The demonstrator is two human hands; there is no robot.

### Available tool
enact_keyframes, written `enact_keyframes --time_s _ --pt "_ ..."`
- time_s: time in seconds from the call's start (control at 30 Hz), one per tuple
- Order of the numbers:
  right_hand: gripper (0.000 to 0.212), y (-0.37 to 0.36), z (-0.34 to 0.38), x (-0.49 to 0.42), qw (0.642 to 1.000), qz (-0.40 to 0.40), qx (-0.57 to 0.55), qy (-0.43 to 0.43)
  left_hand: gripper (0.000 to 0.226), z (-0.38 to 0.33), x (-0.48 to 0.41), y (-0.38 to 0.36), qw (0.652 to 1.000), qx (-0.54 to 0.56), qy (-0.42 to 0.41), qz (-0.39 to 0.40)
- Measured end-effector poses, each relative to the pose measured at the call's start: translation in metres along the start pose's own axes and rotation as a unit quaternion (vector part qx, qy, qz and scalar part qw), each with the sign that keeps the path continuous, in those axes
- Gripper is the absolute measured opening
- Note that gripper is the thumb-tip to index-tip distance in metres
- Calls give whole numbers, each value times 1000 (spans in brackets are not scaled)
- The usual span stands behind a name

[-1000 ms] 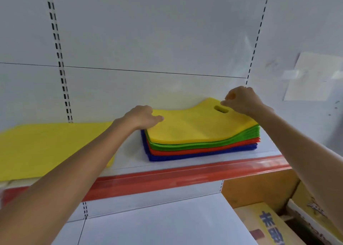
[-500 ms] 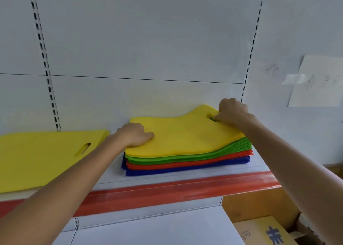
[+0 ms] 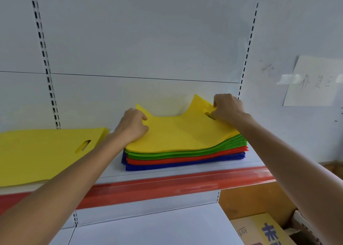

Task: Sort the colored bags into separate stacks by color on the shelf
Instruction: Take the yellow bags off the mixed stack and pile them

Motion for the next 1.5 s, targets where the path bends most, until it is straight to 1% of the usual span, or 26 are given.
enact_keyframes --time_s 0.03,0.07,0.13,0.27,0.33,0.4,0.47,0.6,0.77,0.93,1.13,1.3,1.5 --pt "32 0 1 1 1000 4 -2 -1 36 -1 1 1 999 40 10 -8" --pt "32 1 1 2 1000 9 -4 -3 39 -3 2 3 997 75 12 -13" --pt "35 3 3 5 1000 19 -4 -8 39 -4 2 6 994 111 19 -9" --pt "41 9 5 11 1000 11 14 -8 36 1 3 7 995 98 25 5" --pt "47 10 7 15 1000 3 30 5 41 4 6 9 997 79 22 8" --pt "50 12 11 17 999 -1 35 10 46 9 9 14 998 66 13 9" --pt "45 14 16 18 999 -11 30 9 48 16 13 23 998 63 1 2" --pt "37 19 36 24 1000 -21 11 11 47 43 22 48 997 71 -11 -43" --pt "39 22 87 30 999 -27 -15 29 46 91 34 86 996 62 6 -68" --pt "38 21 159 34 998 -18 -53 38 47 157 50 128 996 48 36 -60" --pt "37 10 238 38 992 -22 -102 66 48 228 72 168 993 53 73 -70" --pt "35 -7 291 47 990 -11 -109 84 48 274 89 188 992 44 96 -74" --pt "35 -32 324 67 992 21 -91 88 45 313 101 186 991 44 116 -43"
Point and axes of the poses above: each hand's wrist, its own x-axis away from the middle knuckle, its own y-axis out of the back of the hand, z = x × y, the point moved 1 cm from there along -x, towards the middle knuckle, and after that the axes turned 7 degrees about z, right-handed, at the moved point
